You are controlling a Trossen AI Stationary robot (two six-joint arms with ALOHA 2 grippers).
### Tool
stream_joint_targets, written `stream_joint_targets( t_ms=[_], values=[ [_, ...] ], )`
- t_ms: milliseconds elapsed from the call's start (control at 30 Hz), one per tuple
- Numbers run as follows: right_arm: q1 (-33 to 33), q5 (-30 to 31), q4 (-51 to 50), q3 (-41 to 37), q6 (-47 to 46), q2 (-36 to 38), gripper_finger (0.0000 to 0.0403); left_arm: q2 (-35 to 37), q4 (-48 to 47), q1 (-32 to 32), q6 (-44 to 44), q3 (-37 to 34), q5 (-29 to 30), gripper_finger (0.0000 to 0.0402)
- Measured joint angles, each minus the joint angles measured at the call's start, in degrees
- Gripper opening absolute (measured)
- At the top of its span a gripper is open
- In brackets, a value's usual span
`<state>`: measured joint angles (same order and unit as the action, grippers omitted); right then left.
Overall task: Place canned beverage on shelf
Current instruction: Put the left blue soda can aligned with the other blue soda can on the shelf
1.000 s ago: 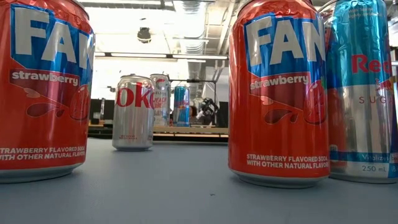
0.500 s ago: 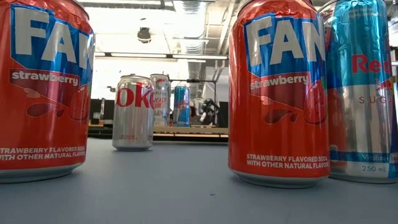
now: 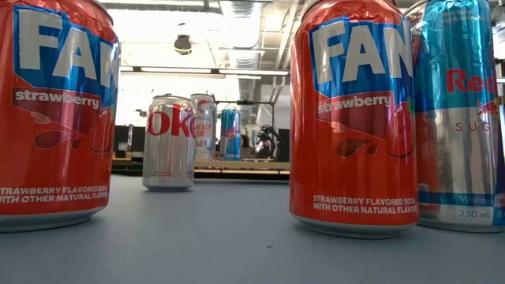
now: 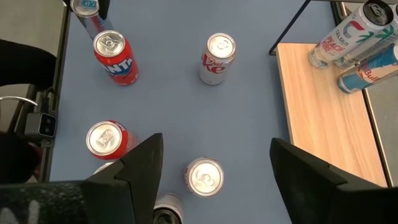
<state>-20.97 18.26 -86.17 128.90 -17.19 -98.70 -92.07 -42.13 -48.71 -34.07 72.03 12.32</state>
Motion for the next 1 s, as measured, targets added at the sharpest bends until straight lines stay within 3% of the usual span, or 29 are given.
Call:
stream_joint_targets(
  t_ms=[333, 600, 1000],
  values=[
    [0.0, 0.0, 0.0, 0.0, -0.4, 0.0, 0.0276, 0.0, 0.8, 1.1, -3.0, 0.0, 1.7, 0.0236],
    [0.0, 0.0, 0.0, 0.0, -0.4, 0.0, 0.0276, 0.0, 0.8, 1.2, -12.6, 0.0, 2.0, 0.0235],
    [0.0, -0.1, -0.3, 0.0, 0.1, 0.0, 0.0276, 4.2, 0.0, 1.6, -17.6, 0.5, 8.0, 0.0235]
  ],
)
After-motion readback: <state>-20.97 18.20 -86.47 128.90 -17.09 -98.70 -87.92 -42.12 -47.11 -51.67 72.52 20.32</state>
